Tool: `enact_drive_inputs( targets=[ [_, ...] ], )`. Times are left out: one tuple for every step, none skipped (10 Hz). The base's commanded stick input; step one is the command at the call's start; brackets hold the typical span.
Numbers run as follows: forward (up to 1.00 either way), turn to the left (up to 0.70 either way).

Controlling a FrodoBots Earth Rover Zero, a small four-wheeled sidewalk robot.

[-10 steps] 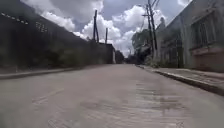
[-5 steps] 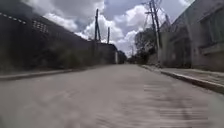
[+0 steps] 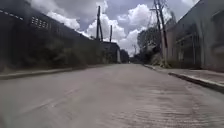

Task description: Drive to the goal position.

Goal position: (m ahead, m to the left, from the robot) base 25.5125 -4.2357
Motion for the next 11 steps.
enact_drive_inputs(
  targets=[
    [1.00, 0.03],
    [1.00, -0.16],
    [1.00, -0.27],
    [1.00, -0.34],
    [1.00, -0.39],
    [1.00, -0.38],
    [1.00, -0.30],
    [1.00, -0.30],
    [1.00, -0.39],
    [1.00, -0.39],
    [1.00, -0.39]
  ],
)
